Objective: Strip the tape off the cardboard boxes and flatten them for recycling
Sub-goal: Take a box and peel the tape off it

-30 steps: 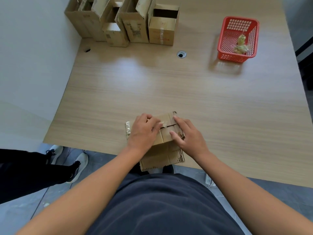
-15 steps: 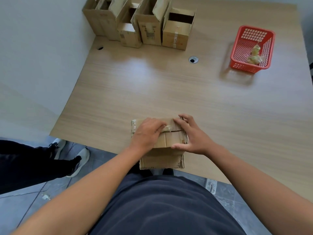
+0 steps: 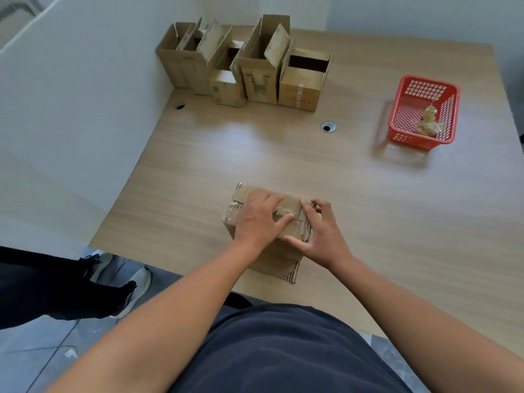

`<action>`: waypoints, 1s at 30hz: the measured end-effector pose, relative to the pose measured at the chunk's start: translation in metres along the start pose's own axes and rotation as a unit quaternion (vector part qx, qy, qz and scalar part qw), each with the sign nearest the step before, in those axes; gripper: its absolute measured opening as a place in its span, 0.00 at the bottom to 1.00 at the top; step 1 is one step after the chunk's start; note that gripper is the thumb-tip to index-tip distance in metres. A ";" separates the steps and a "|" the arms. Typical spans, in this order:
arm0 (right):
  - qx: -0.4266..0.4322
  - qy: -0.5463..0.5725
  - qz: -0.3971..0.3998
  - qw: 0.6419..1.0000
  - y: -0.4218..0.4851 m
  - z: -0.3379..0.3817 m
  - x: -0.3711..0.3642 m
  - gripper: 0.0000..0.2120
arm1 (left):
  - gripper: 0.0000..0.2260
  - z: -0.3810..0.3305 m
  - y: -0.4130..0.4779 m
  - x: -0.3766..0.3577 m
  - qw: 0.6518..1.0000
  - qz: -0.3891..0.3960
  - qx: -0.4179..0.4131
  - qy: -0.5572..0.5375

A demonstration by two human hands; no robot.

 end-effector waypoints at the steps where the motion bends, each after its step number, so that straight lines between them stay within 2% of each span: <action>1: -0.008 0.004 0.003 1.000 0.000 -0.001 -0.001 0.51 | 0.20 -0.003 -0.001 0.001 1.000 -0.015 -0.010 0.005; 3: -0.019 0.013 0.003 1.000 -0.002 -0.003 -0.003 0.50 | 0.14 -0.006 -0.005 0.002 0.999 -0.040 -0.020 0.002; 6: -0.022 0.021 -0.005 1.000 -0.003 -0.005 -0.005 0.49 | 0.05 -0.003 -0.007 -0.001 0.999 -0.031 -0.003 -0.021; 10: -0.027 0.028 -0.012 0.999 -0.007 -0.003 -0.006 0.48 | 0.08 0.005 -0.016 -0.007 0.998 -0.012 0.017 -0.059; 13: -0.044 0.022 -0.005 0.999 -0.011 -0.001 -0.007 0.49 | 0.16 0.008 -0.015 -0.009 0.997 -0.002 0.064 -0.052; 15: -0.048 0.016 -0.009 0.999 -0.011 0.000 -0.006 0.50 | 0.15 0.005 -0.010 -0.007 0.997 -0.017 0.062 -0.031; 18: -0.054 0.016 -0.014 0.998 -0.009 -0.001 -0.004 0.49 | 0.09 0.002 -0.006 -0.001 0.999 -0.036 0.013 -0.007; 21: -0.048 0.013 -0.017 0.999 -0.010 0.000 -0.006 0.50 | 0.11 0.006 -0.011 0.003 0.999 -0.031 0.011 -0.023; 24: -0.046 0.010 -0.020 0.999 -0.011 0.001 -0.008 0.50 | 0.08 0.007 -0.020 0.002 1.000 -0.030 -0.008 -0.004; 28: -0.044 -0.002 -0.022 0.999 -0.010 0.002 -0.007 0.50 | 0.17 0.012 -0.018 -0.001 0.999 -0.013 0.043 0.021; 30: -0.043 -0.004 -0.024 0.999 -0.011 0.002 -0.008 0.50 | 0.18 0.015 -0.013 0.001 0.997 -0.014 0.063 0.029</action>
Point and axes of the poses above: each hand's wrist, its own y-axis towards the middle knuckle, its own x-axis out of the back of the hand, z = x × y, the point moved 3 cm from there along y, towards the middle knuckle, and after that the axes turned 4 degrees about y, right-handed, at the moved point
